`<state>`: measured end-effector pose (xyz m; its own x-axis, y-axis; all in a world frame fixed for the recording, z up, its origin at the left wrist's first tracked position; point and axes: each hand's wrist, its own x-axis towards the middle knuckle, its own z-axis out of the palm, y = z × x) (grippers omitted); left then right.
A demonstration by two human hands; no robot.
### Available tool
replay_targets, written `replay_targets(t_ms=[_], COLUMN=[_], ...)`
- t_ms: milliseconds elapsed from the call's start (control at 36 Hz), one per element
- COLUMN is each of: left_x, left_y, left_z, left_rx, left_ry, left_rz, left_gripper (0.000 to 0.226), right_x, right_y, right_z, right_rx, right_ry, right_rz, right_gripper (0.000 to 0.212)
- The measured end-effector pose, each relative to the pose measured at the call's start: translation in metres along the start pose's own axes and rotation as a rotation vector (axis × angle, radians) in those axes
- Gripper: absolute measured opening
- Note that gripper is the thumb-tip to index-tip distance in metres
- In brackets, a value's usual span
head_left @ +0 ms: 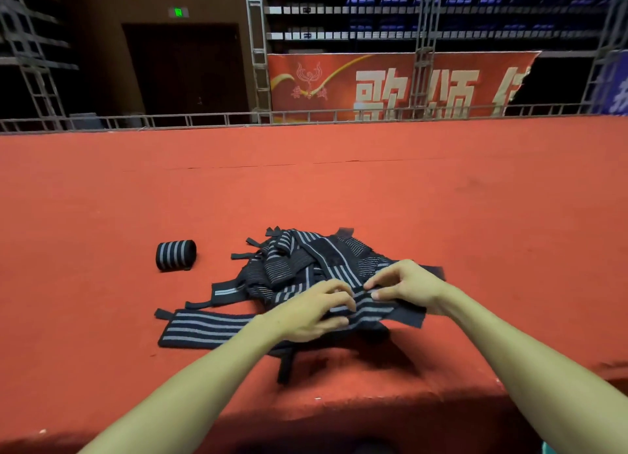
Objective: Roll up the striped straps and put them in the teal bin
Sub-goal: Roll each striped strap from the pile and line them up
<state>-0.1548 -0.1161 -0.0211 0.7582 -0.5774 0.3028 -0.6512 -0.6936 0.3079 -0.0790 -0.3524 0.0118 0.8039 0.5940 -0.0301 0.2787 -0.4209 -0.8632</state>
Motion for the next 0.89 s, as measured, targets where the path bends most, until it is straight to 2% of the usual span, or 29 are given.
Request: replay_targets(t_ms=[83, 167, 250, 278, 333, 361, 417, 444, 528, 639, 722, 778, 889], left_x=[0.003, 0.001, -0.002, -0.003, -0.005, -0.005, -0.005, -0.005, -0.005, -0.004, -0.002, -0.001, 0.000], left_y=[0.012, 0.020, 0.025, 0.026, 0.025, 0.024, 0.021, 0.020, 0.017, 0.016, 0.019, 0.021, 0.026], left_z=[0.003, 0.002, -0.001, -0.002, -0.005, -0.008, -0.014, -0.018, -0.029, -0.043, -0.053, -0.060, -0.078], left_rx=[-0.053, -0.073, -0.113, -0.109, -0.103, -0.110, -0.123, -0.126, -0.136, -0.212, -0.275, -0.314, -0.363], left_ry=[0.030, 0.081, 0.199, 0.247, 0.348, 0.392, 0.454, 0.473, 0.536, 0.612, 0.649, 0.675, 0.705], left_rz=[0.009, -0.017, -0.019, -0.026, -0.050, -0.064, -0.089, -0.105, -0.158, -0.274, -0.306, -0.300, -0.257], left_gripper=[0.014, 0.019, 0.018, 0.026, 0.041, 0.044, 0.046, 0.045, 0.044, 0.049, 0.053, 0.056, 0.057], right_x=[0.002, 0.003, 0.006, 0.007, 0.009, 0.011, 0.015, 0.016, 0.017, 0.011, 0.009, 0.008, 0.009], right_y=[-0.008, -0.018, -0.030, -0.034, -0.039, -0.040, -0.041, -0.043, -0.055, -0.067, -0.069, -0.073, -0.082], right_z=[0.006, 0.013, 0.021, 0.023, 0.028, 0.029, 0.031, 0.032, 0.039, 0.044, 0.046, 0.046, 0.044], right_rx=[0.148, 0.310, 0.587, 0.677, 0.838, 0.918, 1.066, 1.107, 1.046, 0.782, 0.379, 0.246, 0.070], right_ry=[0.075, 0.112, 0.172, 0.195, 0.206, 0.204, 0.193, 0.192, 0.214, 0.270, 0.448, 0.522, 0.432], right_rz=[0.074, 0.162, 0.221, 0.238, 0.265, 0.278, 0.286, 0.279, 0.224, 0.111, -0.093, -0.262, -0.543], right_gripper=[0.014, 0.009, 0.011, 0.014, 0.007, 0.008, 0.027, 0.030, 0.020, 0.020, 0.019, 0.023, 0.036])
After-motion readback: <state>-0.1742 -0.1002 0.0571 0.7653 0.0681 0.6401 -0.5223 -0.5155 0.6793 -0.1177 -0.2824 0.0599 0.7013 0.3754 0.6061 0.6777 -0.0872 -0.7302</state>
